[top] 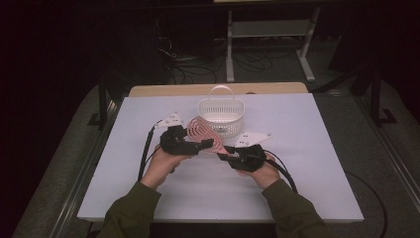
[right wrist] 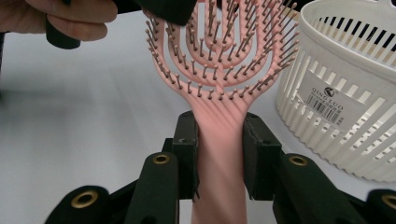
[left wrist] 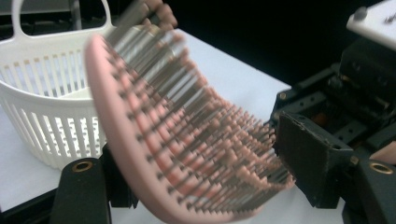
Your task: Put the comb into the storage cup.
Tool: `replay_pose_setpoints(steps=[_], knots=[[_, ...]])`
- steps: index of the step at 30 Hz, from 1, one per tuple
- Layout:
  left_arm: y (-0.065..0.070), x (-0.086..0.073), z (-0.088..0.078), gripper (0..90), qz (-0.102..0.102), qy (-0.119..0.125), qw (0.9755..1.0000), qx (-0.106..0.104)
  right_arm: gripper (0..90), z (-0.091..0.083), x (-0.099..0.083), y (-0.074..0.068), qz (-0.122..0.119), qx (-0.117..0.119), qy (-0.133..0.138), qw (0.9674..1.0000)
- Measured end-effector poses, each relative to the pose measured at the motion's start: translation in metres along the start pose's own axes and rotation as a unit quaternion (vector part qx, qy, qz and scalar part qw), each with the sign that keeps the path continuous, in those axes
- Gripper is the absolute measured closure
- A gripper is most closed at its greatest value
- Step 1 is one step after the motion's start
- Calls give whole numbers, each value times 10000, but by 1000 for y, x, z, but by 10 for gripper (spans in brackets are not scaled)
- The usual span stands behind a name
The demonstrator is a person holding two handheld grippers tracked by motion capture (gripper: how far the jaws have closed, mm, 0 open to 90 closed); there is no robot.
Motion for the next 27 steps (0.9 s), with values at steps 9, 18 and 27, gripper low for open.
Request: replay_pose_setpoints(steps=[9, 18, 27], knots=[[-5, 1, -4, 396, -373, 23, 9993, -56, 686, 2, 0, -3, -38, -1, 27, 10000], [-5, 1, -5, 468, -424, 37, 9990, -94, 687, 2, 0, -3, -31, -25, 42, 10000], [-4, 1, -4, 532, -427, -14, 9990, -117, 686, 7, -3, -6, -75, -76, -42, 9999]])
Point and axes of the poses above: each handheld gripper's, and its own axes: z roughly forward along the jaws, x roughly out of its top, y roughly to its right, the point moved 4 cm from there along z, roughly forward along the jaws, and after that the axes turned 1 degree about -y, right-handed, at the moved point
